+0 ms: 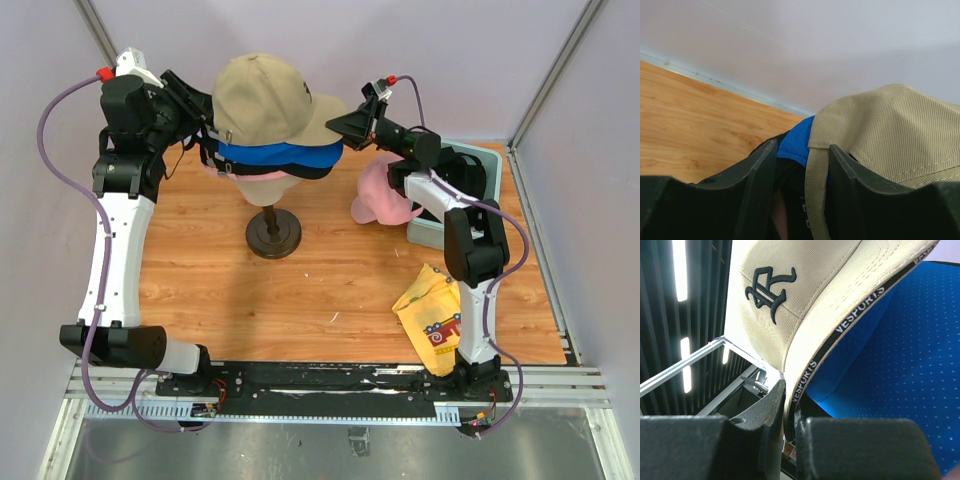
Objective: Stack the hats
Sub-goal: Stack the hat on the hat.
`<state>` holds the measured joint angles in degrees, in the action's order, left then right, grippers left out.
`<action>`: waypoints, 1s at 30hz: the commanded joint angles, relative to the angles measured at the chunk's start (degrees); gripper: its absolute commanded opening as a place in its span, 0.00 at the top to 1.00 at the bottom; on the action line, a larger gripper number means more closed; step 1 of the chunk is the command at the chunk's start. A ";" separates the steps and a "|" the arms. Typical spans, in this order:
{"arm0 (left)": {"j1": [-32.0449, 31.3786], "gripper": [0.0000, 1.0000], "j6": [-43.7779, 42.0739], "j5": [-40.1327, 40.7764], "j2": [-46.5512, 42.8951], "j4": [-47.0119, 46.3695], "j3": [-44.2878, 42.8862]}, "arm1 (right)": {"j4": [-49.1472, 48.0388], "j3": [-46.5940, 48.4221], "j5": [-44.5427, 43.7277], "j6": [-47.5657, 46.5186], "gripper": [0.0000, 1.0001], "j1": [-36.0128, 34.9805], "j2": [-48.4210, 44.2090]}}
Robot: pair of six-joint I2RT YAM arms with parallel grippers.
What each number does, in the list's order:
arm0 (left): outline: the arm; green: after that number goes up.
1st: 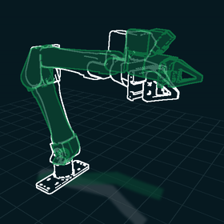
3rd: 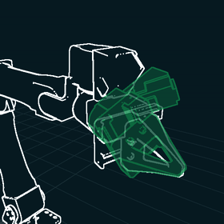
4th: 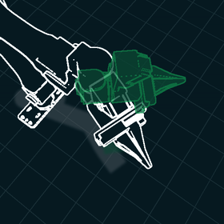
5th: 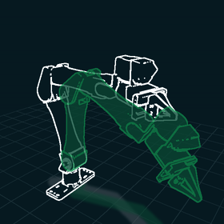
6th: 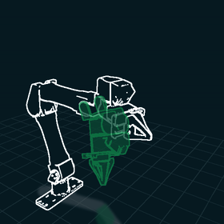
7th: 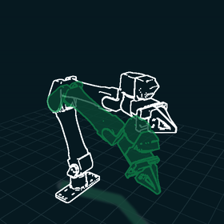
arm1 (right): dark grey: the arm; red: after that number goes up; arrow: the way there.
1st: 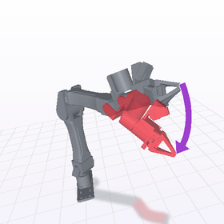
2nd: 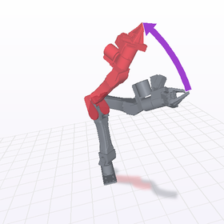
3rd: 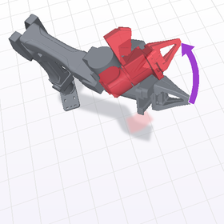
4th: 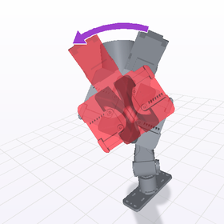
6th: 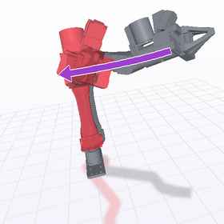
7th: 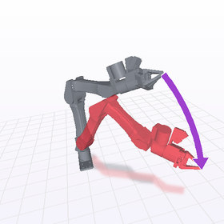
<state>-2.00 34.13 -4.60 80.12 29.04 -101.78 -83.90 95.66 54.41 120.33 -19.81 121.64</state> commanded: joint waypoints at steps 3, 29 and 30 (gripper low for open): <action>0.59 0.47 1.07 -2.55 -1.72 -1.29 -0.54 | -1.25 2.22 1.49 8.43 0.89 0.39 1.40; 0.77 0.97 -0.94 -7.65 -1.37 1.30 2.18 | -0.87 2.79 1.84 8.25 0.88 0.21 2.28; 0.77 0.99 -1.06 -7.58 -1.17 1.79 1.63 | -0.96 2.81 1.75 8.26 0.88 0.21 2.30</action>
<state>-1.56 34.20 -9.34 78.02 28.40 -99.61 -83.72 96.90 55.11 120.68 -19.81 123.13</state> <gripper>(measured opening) 0.074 0.115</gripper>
